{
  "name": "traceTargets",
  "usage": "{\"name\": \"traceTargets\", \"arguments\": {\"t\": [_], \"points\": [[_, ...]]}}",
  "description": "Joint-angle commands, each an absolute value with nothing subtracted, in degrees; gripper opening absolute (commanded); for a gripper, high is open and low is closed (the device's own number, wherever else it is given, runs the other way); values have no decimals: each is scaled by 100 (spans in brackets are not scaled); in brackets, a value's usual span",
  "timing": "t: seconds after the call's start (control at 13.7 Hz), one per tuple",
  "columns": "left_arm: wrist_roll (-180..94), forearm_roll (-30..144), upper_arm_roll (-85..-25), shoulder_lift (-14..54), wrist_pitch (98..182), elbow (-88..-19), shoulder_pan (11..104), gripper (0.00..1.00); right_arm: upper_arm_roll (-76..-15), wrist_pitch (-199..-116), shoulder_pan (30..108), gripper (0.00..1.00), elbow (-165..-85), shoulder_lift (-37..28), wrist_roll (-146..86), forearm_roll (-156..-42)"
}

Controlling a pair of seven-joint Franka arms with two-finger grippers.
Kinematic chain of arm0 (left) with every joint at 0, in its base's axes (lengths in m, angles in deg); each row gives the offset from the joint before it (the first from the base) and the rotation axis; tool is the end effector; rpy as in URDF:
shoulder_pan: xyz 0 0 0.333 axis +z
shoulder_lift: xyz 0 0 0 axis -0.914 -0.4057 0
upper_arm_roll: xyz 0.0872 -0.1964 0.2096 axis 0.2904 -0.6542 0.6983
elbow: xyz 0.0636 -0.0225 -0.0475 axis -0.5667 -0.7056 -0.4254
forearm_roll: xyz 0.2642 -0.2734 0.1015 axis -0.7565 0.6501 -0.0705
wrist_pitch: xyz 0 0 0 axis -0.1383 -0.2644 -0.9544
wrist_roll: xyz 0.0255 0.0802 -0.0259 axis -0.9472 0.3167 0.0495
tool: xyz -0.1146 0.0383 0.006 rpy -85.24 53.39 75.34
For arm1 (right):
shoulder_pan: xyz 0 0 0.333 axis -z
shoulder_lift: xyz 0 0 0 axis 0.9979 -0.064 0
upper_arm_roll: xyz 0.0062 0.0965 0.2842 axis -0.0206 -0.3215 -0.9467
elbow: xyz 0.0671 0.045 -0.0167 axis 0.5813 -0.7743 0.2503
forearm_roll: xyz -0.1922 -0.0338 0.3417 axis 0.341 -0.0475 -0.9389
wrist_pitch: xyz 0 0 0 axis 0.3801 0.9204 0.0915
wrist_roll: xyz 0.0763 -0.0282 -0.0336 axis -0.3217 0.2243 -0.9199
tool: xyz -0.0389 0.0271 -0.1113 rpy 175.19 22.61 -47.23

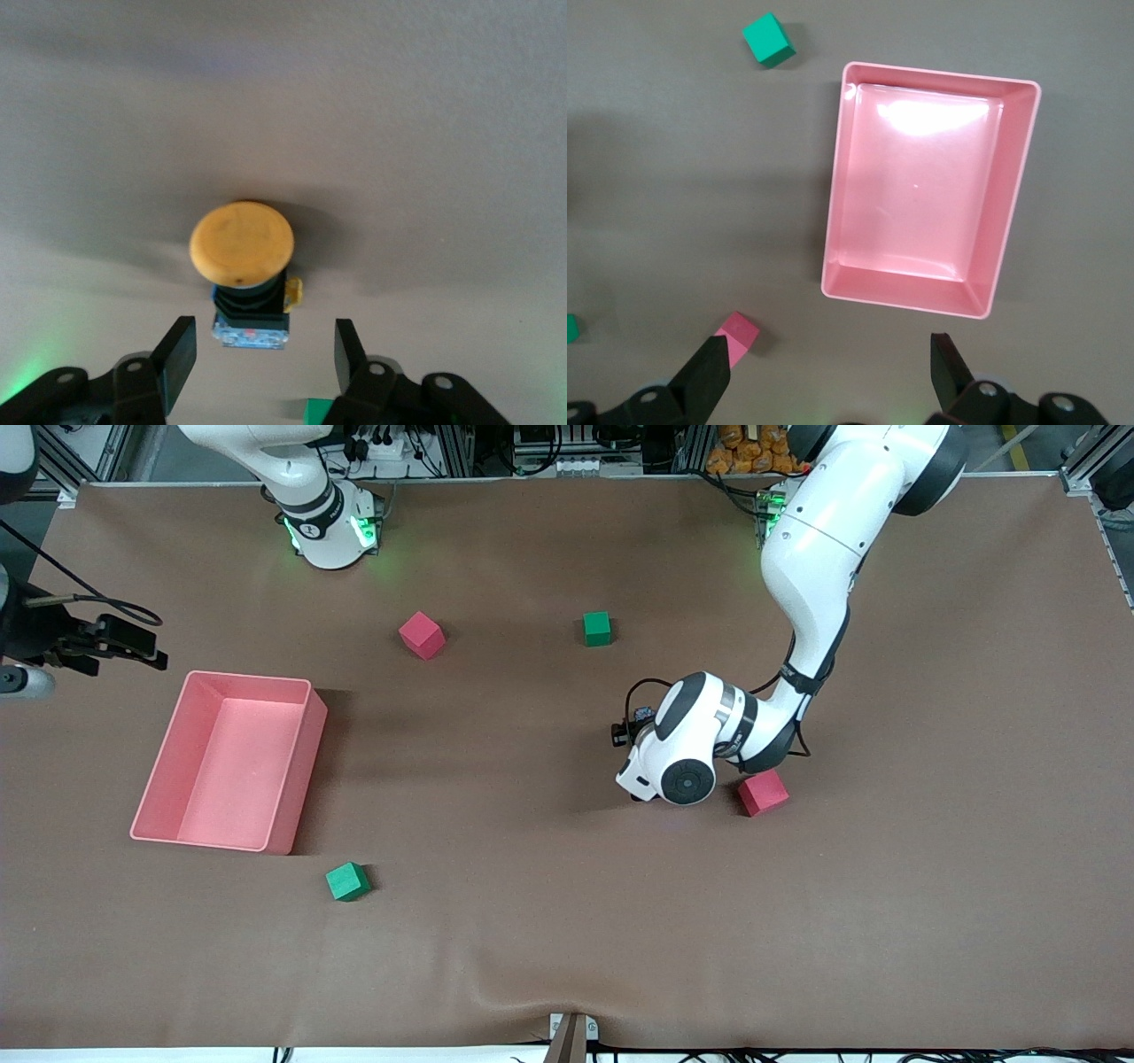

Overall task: Place and upright button with both arms
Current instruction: 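Close the left gripper on the button body and lift it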

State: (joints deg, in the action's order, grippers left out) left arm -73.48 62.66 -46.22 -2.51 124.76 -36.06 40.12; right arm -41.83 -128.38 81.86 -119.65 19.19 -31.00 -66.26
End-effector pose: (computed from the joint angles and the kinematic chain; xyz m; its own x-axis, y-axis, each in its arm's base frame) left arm 0.5202 -0.3898 0.1491 0.8042 0.1472 -0.5759 0.1530 -0.9875 -0.0388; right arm 0.5414 -0.0352 0.5658 0.9938 0.0302 -0.1068 0.0210 -0.9960 -0.0864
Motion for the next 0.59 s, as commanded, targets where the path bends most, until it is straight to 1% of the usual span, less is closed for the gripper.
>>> {"name": "traceTargets", "arguments": {"t": [0.0,0.07,0.15,0.51], "points": [[-7484,6350,-4569,-325,12534,-3500,3890,70,-4796,-12575,8797,100,-11641,1941,-3156,-6460],[-7476,6350,-4569,-325,12526,-3500,3917,69,-4947,-12522,8904,100,-11632,1949,-3147,-6425],[-7458,6342,-4560,-325,12525,-3500,3934,69,-4974,-12504,8923,100,-11632,1950,-3138,-6424],[-7423,6368,-4525,-219,12394,-3500,4119,69,-4966,-12469,8905,100,-11562,1932,-3112,-6407]]}}
